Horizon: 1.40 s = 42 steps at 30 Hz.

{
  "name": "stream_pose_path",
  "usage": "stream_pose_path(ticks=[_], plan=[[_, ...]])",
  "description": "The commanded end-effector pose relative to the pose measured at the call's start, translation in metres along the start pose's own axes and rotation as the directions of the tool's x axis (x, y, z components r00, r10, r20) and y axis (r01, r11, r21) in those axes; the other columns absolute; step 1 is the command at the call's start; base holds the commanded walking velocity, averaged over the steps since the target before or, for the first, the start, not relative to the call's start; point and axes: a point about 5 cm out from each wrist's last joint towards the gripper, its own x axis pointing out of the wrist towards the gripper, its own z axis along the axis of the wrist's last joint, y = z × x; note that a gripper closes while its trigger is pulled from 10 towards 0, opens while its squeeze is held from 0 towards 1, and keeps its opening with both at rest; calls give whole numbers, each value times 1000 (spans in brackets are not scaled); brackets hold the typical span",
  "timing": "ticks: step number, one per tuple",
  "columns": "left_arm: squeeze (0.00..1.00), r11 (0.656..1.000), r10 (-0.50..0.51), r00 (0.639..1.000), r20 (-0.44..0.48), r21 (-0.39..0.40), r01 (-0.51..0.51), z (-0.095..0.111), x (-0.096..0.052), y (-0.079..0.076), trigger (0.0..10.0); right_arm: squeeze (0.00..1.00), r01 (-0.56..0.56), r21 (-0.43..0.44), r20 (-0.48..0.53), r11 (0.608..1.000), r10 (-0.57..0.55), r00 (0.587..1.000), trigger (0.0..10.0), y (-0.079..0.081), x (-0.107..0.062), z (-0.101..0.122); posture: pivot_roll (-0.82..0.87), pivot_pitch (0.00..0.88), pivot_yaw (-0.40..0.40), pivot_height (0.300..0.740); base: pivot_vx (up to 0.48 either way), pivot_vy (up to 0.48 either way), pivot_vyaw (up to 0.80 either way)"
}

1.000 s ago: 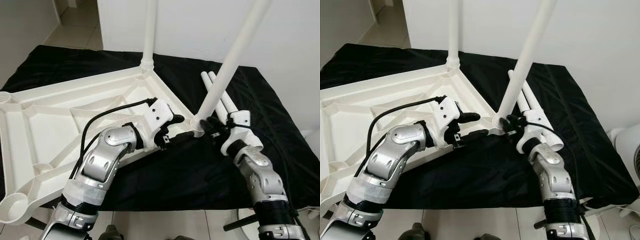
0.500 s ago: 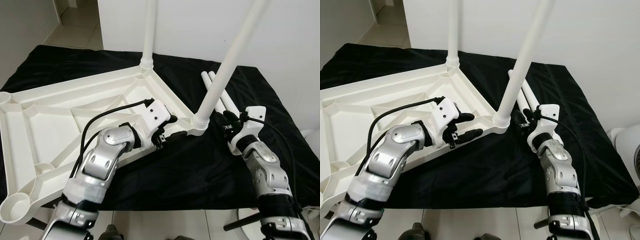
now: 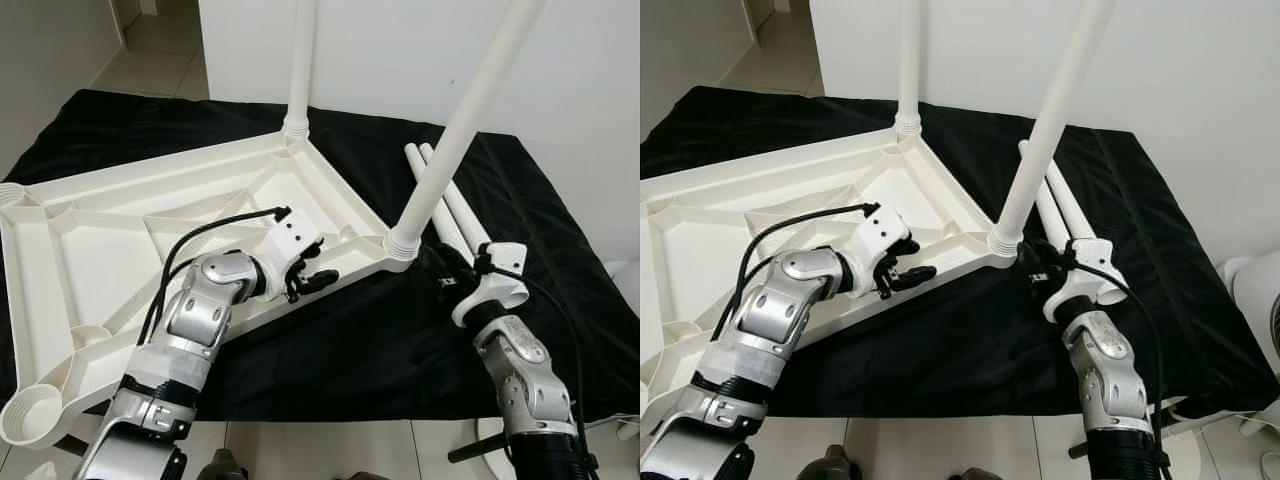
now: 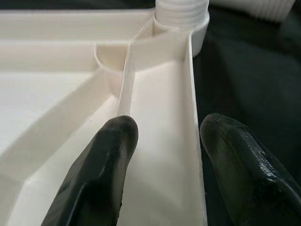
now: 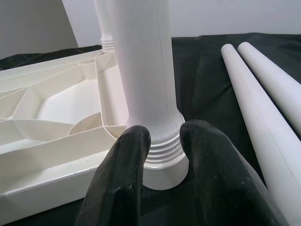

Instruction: Building children table

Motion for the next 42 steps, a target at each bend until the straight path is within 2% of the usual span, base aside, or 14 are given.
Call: stream_pose_path(ticks=[1,2,7,13,15,20,28,31,38,42], plan=[[0,880,473,879,-60,-8,-474,-6,-5,28,10000,0,7,4,8,1000,-7,1000,10000,1,-2,1,65,8,-63,740,0,0,0],[0,865,500,862,-82,-1,-502,-9,-5,32,10000,0,11,4,9,1000,-11,1000,10000,1,-3,1,63,8,-62,740,0,0,0],[0,835,545,827,-138,-6,-551,-17,-7,40,10000,0,13,7,10,1000,-13,1000,10000,4,-4,2,63,8,-64,740,0,0,0],[0,824,561,817,-133,-14,-567,-16,-8,42,10000,0,14,8,9,1000,-14,1000,10000,4,-5,2,62,9,-67,740,0,0,0],[0,794,597,786,-159,-21,-607,-20,-11,47,10000,0,14,7,7,1000,-15,1000,10000,4,-5,2,61,9,-68,740,0,0,0],[0,767,630,762,-152,-34,-641,-18,-14,52,10000,0,15,8,9,1000,-15,1000,10000,4,-5,3,62,10,-70,740,0,0,0],[0,756,641,758,-122,-73,-651,-13,-17,55,10000,0,19,7,7,1000,-19,1000,10000,3,-5,3,60,12,-74,740,0,0,0],[0,765,633,759,-154,-29,-644,-16,-14,54,10000,0,23,5,7,1000,-23,1000,10000,3,-5,4,56,22,-74,740,0,0,0],[0,775,622,765,-167,-13,-632,-18,-12,52,10000,0,28,3,9,1000,-28,1000,10000,2,-5,5,52,26,-73,740,0,0,0],[0,785,603,769,-212,-9,-619,-23,-9,50,10000,0,43,-1,16,999,-43,999,10000,-1,-6,7,48,26,-71,740,0,0,0]])
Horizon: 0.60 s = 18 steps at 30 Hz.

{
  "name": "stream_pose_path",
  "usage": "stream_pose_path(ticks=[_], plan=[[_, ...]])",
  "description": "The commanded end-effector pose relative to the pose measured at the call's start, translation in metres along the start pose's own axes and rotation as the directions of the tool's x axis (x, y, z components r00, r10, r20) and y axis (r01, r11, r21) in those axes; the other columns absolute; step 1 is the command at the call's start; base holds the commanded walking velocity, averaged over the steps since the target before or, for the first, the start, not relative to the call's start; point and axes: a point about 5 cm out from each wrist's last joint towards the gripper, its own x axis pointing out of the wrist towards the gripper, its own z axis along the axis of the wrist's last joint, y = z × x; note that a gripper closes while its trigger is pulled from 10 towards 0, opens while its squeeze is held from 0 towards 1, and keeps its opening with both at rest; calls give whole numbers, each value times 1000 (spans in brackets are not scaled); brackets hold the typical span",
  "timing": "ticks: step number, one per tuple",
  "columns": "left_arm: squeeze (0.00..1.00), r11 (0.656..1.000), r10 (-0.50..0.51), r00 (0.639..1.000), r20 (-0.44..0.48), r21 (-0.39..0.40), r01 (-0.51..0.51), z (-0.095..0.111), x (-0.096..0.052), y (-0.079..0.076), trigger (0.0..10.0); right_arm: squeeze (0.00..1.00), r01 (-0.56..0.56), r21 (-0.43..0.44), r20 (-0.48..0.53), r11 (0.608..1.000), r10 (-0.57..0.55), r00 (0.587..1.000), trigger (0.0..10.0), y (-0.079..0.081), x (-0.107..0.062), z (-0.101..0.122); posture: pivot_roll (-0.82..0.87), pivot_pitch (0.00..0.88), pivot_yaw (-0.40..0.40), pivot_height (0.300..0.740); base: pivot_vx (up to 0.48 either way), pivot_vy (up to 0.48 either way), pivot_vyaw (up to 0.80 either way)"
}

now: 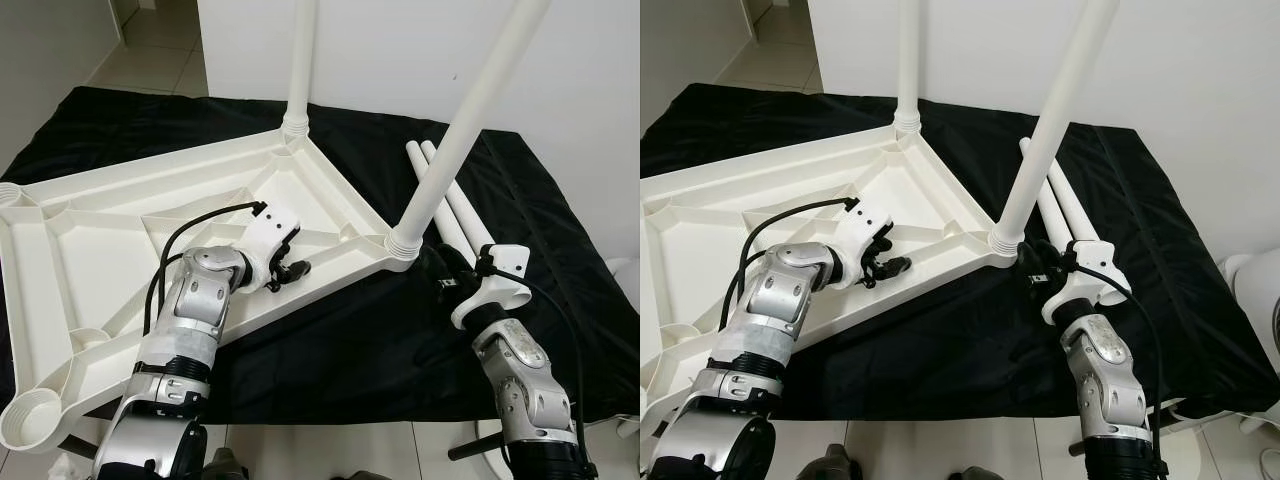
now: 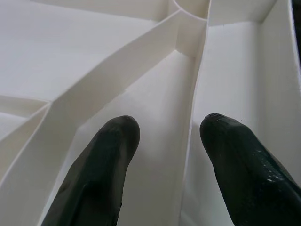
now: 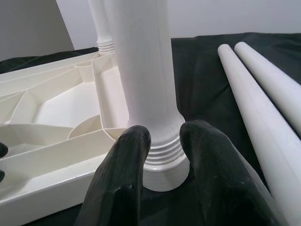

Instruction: Building children table

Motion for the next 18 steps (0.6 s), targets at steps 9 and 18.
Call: stream_pose_path(ticks=[9,18], plan=[[0,851,523,848,-86,5,-525,-11,-4,27,10000,0,22,-6,3,1000,-22,1000,10000,-4,0,4,47,28,-68,740,0,0,0],[0,821,566,820,-84,-32,-570,-12,-9,33,0,0,23,-9,-3,1000,-23,1000,10000,-3,0,3,47,32,-71,740,0,0,0]])
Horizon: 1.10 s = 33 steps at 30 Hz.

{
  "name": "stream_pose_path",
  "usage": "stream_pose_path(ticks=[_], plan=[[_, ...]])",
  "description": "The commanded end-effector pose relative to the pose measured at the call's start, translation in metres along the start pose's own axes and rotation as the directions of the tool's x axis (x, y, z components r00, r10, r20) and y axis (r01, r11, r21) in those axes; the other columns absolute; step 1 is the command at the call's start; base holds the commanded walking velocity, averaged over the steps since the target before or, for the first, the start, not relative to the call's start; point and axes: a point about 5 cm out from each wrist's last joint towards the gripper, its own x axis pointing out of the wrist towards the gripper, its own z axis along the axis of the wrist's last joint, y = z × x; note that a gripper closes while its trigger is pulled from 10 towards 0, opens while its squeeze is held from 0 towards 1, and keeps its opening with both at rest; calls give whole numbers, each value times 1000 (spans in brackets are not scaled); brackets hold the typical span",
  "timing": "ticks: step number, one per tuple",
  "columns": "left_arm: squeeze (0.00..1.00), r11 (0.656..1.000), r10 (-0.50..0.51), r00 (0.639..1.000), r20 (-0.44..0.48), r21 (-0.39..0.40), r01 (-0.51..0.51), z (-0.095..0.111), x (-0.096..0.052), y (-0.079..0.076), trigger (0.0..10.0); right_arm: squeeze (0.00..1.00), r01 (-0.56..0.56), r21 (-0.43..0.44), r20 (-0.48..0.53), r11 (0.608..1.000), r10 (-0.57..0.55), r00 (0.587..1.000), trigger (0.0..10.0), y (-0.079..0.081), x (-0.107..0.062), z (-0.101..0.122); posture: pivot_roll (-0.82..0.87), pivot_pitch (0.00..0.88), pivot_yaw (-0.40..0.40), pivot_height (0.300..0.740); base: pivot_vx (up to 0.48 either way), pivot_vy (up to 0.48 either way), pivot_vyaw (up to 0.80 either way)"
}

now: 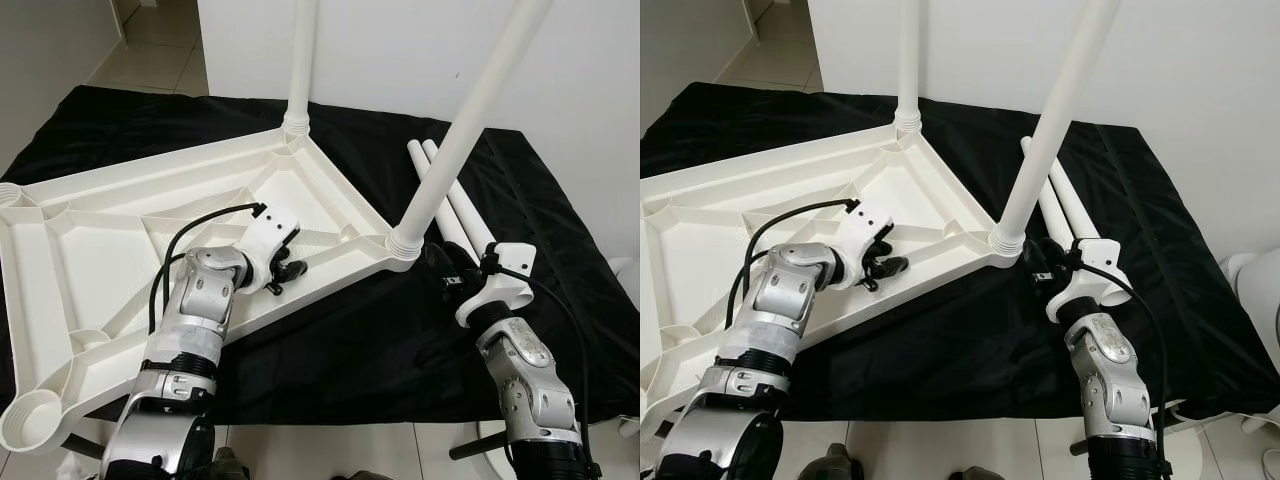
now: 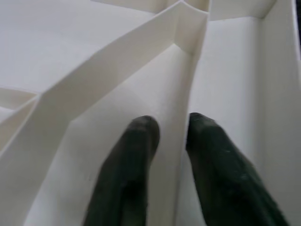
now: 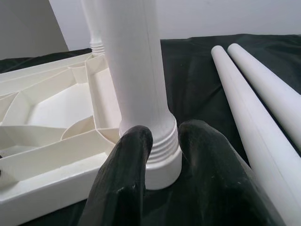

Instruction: Building children table

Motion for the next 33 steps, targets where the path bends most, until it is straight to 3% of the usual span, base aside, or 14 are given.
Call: stream_pose_path(ticks=[1,11,12,13,15,16,17,21,22,25,30,31,32,33], plan=[[0,830,556,830,-44,-17,-557,-9,-9,31,0,0,9,-6,-7,1000,-9,1000,10000,-2,0,1,46,31,-71,740,0,0,0],[0,828,559,829,-33,-22,-560,-5,-8,31,0,0,11,-7,-3,1000,-11,1000,10000,-2,1,2,46,28,-68,740,0,0,0],[0,829,558,829,-29,-22,-559,-4,-8,30,1059,0,12,-7,-2,1000,-12,1000,10000,-2,1,2,46,28,-67,740,0,0,0],[0,829,558,830,-28,-17,-558,-4,-7,30,0,0,13,-6,-1,1000,-13,1000,10000,-1,1,2,46,30,-64,740,0,0,0],[0,829,558,830,-28,-17,-558,-4,-7,30,0,0,13,-6,-1,1000,-13,1000,10000,-1,1,2,46,30,-64,740,0,0,0],[0,832,554,832,-32,-10,-555,-4,-6,29,4235,0,15,-6,-1,1000,-15,1000,10000,-1,1,2,46,29,-63,740,0,0,0],[0,835,550,834,-33,-3,-550,-3,-5,28,9373,0,16,-5,0,1000,-16,1000,10000,-1,1,2,46,30,-63,740,0,0,0],[0,855,519,855,19,-3,-519,4,-2,23,10000,0,19,-4,0,1000,-19,1000,10000,-1,1,2,47,32,-62,740,0,0,0],[1000,892,452,887,95,-56,-448,13,-1,16,10000,0,20,-2,-1,1000,-20,1000,10000,-1,0,1,47,32,-62,740,0,0,0],[1000,929,368,913,176,-119,-351,22,-1,7,10000,0,20,-3,-1,1000,-20,1000,10000,-1,0,1,47,31,-61,740,0,0,0],[1000,977,214,935,282,-63,-205,34,-2,-12,10000,0,20,-3,0,1000,-20,1000,10000,-1,0,1,47,31,-58,740,0,0,0],[541,985,174,935,308,-36,-171,36,-4,-16,10000,0,20,-2,0,1000,-20,1000,10000,0,1,1,49,31,-58,740,0,0,0],[0,990,135,934,331,-7,-140,38,-7,-19,10000,0,20,-2,1,1000,-20,1000,10000,0,1,1,49,31,-58,740,0,0,0],[0,995,89,937,337,6,-97,37,-8,-22,10000,0,21,-2,1,1000,-21,1000,10000,-1,1,1,49,31,-58,740,0,0,0]])
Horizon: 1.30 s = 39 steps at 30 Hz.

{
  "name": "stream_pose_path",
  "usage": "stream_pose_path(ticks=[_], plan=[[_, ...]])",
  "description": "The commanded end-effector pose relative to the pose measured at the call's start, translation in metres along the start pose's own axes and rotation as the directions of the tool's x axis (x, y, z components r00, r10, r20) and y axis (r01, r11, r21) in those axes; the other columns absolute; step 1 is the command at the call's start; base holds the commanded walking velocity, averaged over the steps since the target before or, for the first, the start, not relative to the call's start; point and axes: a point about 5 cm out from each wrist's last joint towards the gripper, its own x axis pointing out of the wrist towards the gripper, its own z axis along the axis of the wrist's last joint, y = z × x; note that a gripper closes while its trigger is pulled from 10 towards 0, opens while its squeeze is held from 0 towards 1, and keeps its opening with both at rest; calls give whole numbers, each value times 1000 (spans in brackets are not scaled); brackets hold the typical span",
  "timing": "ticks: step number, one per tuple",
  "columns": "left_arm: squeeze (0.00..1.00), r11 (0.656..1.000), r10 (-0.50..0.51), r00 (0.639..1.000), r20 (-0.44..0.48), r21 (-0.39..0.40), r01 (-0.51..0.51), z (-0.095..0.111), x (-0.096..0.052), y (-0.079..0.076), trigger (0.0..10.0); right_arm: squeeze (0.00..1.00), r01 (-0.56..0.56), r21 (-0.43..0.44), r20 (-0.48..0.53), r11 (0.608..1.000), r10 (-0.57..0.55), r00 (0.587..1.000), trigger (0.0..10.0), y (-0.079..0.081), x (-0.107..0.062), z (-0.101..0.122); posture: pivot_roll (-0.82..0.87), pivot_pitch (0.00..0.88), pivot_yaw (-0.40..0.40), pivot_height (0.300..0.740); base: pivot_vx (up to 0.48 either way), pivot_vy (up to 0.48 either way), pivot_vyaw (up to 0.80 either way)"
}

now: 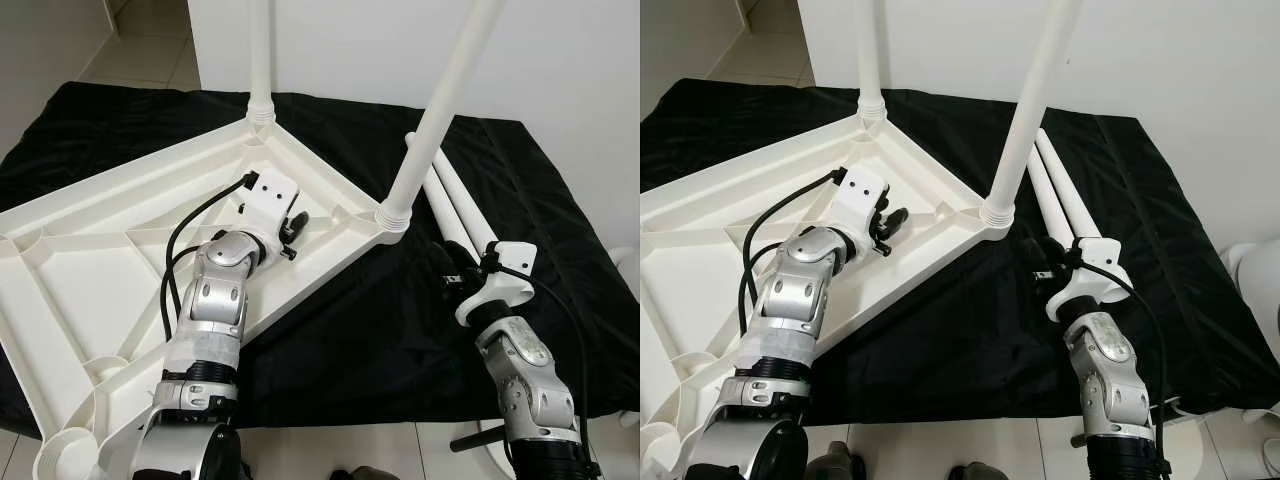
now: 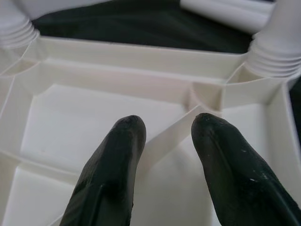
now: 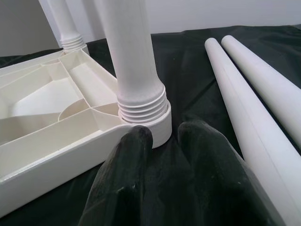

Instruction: Building children table

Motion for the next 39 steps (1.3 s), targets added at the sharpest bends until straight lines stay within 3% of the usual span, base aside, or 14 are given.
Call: stream_pose_path(ticks=[1,3,5,8,13,15,16,18,20,23,26,27,29,39], plan=[[0,982,-188,982,22,8,188,2,-3,-12,10000,0,7,-4,-2,1000,-7,1000,10000,-1,0,0,49,31,-58,740,0,0,0],[0,937,-345,937,49,79,340,2,-17,-18,10000,0,7,-2,-2,1000,-7,1000,10000,-1,0,0,53,33,-57,740,0,0,0],[0,903,-423,904,68,119,414,2,-27,-20,10000,0,5,-1,-3,1000,-5,1000,10000,0,0,-1,53,34,-57,740,0,0,0],[0,896,-439,895,73,113,430,2,-29,-20,10000,0,5,-1,-3,1000,-5,1000,10000,0,0,-1,53,34,-56,740,0,0,0],[0,860,-502,859,99,169,482,-1,-44,-17,10000,0,4,1,-4,1000,-4,1000,10000,1,0,-1,56,36,-57,740,0,0,0],[0,809,-577,810,102,207,551,-4,-60,-13,10000,0,4,3,-4,1000,-4,1000,10000,1,0,-2,62,36,-54,740,0,0,0],[0,809,-577,810,102,207,551,-4,-60,-13,10000,0,4,3,-4,1000,-4,1000,10000,1,0,-2,62,36,-54,740,0,0,0],[0,762,-637,768,68,207,614,-8,-73,-6,10000,0,3,5,-4,1000,-3,1000,10000,2,0,-2,64,35,-51,740,0,0,0],[0,742,-659,751,38,198,641,-11,-77,0,10000,0,3,6,-3,1000,-3,1000,10000,2,0,-2,66,35,-50,740,0,0,0],[0,731,-671,742,20,191,656,-13,-80,4,10000,0,3,7,-2,1000,-3,1000,10000,2,0,-2,66,35,-50,740,0,0,0],[0,726,-664,745,-71,177,664,-23,-87,27,10000,0,2,10,-1,1000,-2,1000,10000,4,0,-4,76,28,-44,740,0,0,0],[0,726,-664,745,-71,177,664,-23,-87,27,10000,0,2,10,-1,1000,-2,1000,10000,4,0,-4,76,28,-44,740,0,0,0],[0,738,-631,759,-161,176,651,-34,-94,45,10000,0,0,13,-2,1000,0,1000,10000,5,0,-5,80,26,-42,740,0,0,0],[0,733,-606,739,-293,154,662,-58,-109,60,10000,0,-5,13,-5,1000,5,1000,10000,6,0,-6,91,23,-44,740,0,0,0]])
